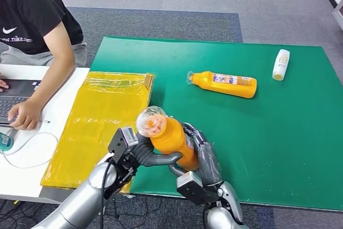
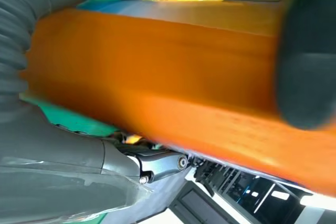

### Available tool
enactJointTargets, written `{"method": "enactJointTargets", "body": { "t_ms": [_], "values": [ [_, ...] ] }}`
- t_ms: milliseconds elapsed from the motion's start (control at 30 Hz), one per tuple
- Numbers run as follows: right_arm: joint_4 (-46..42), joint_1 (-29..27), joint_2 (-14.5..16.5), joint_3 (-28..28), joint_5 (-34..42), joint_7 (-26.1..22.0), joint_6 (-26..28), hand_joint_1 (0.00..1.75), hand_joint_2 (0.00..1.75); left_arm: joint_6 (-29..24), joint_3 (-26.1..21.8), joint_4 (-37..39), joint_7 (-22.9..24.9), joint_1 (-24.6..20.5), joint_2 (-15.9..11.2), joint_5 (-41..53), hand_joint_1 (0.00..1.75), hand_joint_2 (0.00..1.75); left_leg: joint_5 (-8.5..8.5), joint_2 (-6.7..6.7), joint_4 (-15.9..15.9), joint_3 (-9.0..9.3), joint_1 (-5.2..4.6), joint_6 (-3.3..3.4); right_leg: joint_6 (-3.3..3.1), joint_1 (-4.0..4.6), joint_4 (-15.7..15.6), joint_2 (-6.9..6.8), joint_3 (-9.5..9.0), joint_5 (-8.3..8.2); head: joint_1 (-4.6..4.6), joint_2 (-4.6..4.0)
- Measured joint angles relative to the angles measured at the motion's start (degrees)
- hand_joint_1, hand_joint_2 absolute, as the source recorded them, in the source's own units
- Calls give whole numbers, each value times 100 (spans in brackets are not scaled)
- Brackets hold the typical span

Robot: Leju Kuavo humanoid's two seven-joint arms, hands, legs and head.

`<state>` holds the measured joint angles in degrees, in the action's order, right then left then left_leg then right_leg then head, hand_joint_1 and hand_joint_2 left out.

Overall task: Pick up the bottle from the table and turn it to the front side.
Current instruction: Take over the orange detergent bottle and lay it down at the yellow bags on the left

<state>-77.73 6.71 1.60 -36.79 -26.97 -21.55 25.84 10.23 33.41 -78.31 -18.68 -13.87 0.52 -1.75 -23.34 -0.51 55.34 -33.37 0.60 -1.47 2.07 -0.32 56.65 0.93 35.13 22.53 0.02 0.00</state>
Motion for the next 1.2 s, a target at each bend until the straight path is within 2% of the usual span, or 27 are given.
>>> {"method": "enactJointTargets", "body": {
  "t_ms": [67, 633, 800, 933, 1067, 1200],
  "values": [
    [-1, 8, 1, -5, 9, -11, -8, 0, 175, -21, -1, 14, -1, -1, -9, 38, 175, 175, 0, 0, 0, 0, 0, 0, 0, 0, 0, 0, 0, 0, 1, 0],
    [-1, -43, 2, -5, 92, -44, 75, 0, 175, -228, -82, 27, 93, 70, -146, 339, 175, 175, 0, 0, 0, 0, 0, 0, 0, 0, 0, 0, 0, 0, 0, 0],
    [-1, -121, 2, 4, 92, -31, 107, 0, 175, -214, -146, -6, 290, 98, -420, 811, 175, 175, 0, 1, 0, 0, 0, -1, 0, 0, 1, 1, 2, 0, -1, 0],
    [-1, -194, 5, 46, 93, -31, 131, 0, 175, -275, -264, -72, 506, 156, -762, 1417, 175, 175, 1, 2, 0, 0, 1, -1, -1, 1, 2, 2, 2, 0, -1, 0],
    [-1, -305, 7, 106, 93, -38, 140, 0, 175, -349, -524, -183, 609, 329, -1111, 1909, 175, 175, 0, 5, 0, -1, 1, -2, -2, 1, 3, 3, 6, 1, -1, 0],
    [-1, -374, 17, 170, 89, -57, 134, 0, 175, -361, -745, -354, 617, 470, -1290, 2185, 175, 175, 0, 2, 0, -2, 0, -2, -1, 2, 3, 2, 3, 2, 0, 0]
  ]
}}
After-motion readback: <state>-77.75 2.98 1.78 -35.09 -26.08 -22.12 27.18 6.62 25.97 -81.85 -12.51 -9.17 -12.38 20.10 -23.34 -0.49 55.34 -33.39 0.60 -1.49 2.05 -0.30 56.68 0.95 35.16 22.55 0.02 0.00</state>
